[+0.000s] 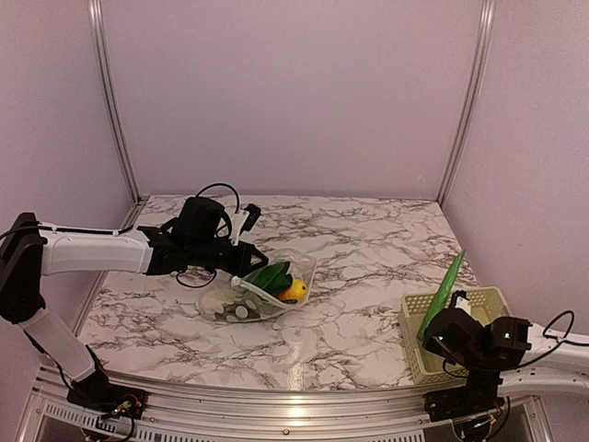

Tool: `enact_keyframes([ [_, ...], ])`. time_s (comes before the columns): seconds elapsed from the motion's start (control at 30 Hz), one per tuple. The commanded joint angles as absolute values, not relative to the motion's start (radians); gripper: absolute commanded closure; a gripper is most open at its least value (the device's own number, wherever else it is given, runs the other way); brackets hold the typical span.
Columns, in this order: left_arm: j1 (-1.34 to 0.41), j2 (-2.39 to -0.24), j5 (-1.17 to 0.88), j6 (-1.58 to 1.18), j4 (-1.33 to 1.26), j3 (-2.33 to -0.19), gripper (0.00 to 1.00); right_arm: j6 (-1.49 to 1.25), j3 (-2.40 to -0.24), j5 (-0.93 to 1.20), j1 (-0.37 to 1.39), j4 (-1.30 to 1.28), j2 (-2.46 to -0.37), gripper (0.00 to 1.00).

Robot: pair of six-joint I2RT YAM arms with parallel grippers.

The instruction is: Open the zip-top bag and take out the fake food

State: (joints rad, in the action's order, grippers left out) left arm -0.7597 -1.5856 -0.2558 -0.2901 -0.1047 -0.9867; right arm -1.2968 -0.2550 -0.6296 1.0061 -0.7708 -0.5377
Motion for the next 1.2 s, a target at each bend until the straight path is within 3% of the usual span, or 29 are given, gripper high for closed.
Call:
enact_keyframes([
  [0.0,-0.754,-1.600,-0.264,-0.281,-0.075,-1.022,1.00,-1.308,-0.282,-0.666,1.014,-0.730,-0.530,0.74],
  [0.07,-0.753,-1.598,-0.265,-0.279,-0.072,-1.022,1.00,-1.303,-0.287,-0.666,1.012,-0.722,-0.538,0.65],
  [0.33,-0.754,-1.592,-0.265,-0.282,-0.070,-1.026,1.00,-1.251,-0.371,-0.694,0.979,-0.735,-0.657,0.55],
  [0.83,-0.754,-1.574,-0.269,-0.279,-0.063,-1.025,1.00,-0.788,-0.430,-0.412,0.590,-0.448,-0.860,0.48],
  [1.17,-0.754,-1.566,-0.275,-0.281,-0.075,-1.020,1.00,-0.551,-0.428,-0.222,0.354,-0.225,-1.022,0.34],
])
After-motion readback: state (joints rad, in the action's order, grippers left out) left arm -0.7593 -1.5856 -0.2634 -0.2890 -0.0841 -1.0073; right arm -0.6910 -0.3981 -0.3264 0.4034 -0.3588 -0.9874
